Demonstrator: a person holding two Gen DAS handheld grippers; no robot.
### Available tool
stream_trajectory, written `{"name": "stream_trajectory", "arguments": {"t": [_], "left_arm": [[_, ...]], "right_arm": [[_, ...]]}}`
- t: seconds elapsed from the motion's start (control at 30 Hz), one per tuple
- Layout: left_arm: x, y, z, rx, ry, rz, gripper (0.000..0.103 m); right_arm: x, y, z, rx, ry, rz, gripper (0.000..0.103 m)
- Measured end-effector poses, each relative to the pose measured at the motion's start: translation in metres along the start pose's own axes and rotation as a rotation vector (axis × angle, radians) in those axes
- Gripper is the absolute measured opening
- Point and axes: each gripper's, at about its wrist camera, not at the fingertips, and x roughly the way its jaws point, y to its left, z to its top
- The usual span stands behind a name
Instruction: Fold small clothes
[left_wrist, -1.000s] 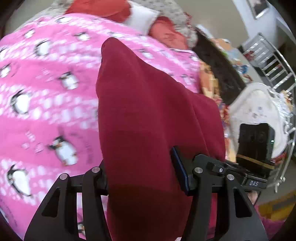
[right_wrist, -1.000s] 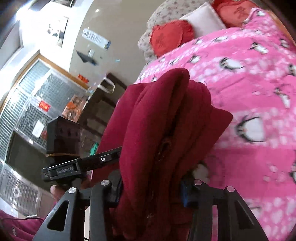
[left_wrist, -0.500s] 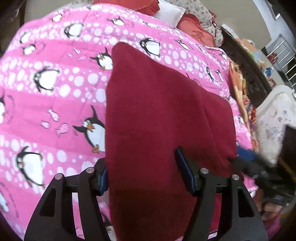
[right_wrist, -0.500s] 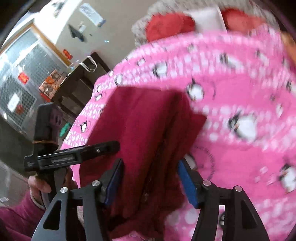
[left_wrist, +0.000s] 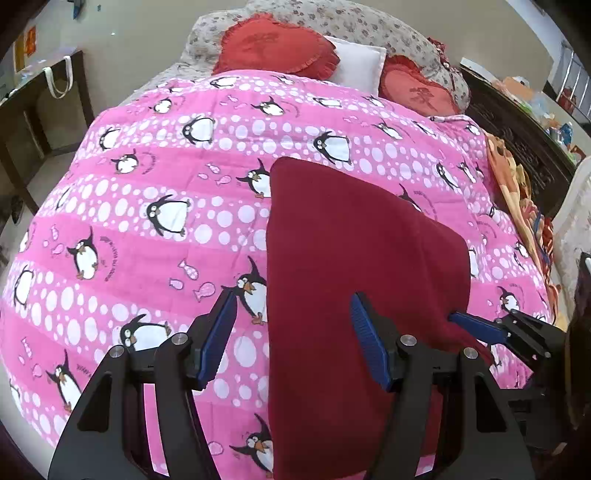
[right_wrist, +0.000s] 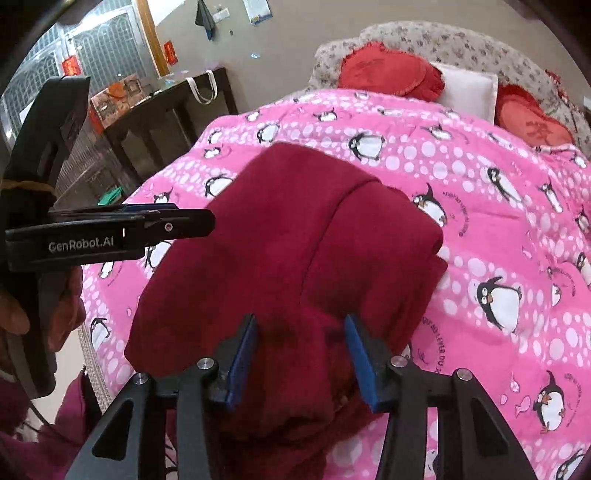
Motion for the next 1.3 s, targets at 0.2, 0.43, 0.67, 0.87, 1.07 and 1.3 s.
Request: {"name": "stream_trajectory", "arguments": {"t": [0.2, 0.43, 0.67, 0.87, 1.07, 1.3], "left_arm": [[-0.018, -0.006, -0.005, 0.017, -0.036, 0.024, 0.064], [-0.036, -0.015, -0.009, 0.029, -0.081, 0.03, 0.064], [-0.05, -0.019, -0.013, 0.038, -0.118, 0.046, 0.064], [-0.052, -0.02, -0.014, 0.038, -0.122, 0.05, 0.064], [-0.053, -0.02, -0.014, 0.043, -0.123, 0.052, 0.064], [-0.052, -0.02, -0.015, 0.042, -0.121, 0.055, 0.064]], "right_arm": [[-0.036, -0.002, 0.007, 0.066, -0.069, -0.004, 0.048], [-0.064, 0.005, 0.008, 0.171, -0.124, -0.082, 0.054], [-0.065, 0.01, 0.005, 0.222, -0.114, -0.082, 0.062], [-0.063, 0.011, 0.004, 0.227, -0.098, -0.095, 0.063], [-0.062, 0.008, 0.004, 0.239, -0.082, -0.103, 0.063], [-0.059, 0.008, 0.004, 0.239, -0.068, -0.103, 0.063]]}}
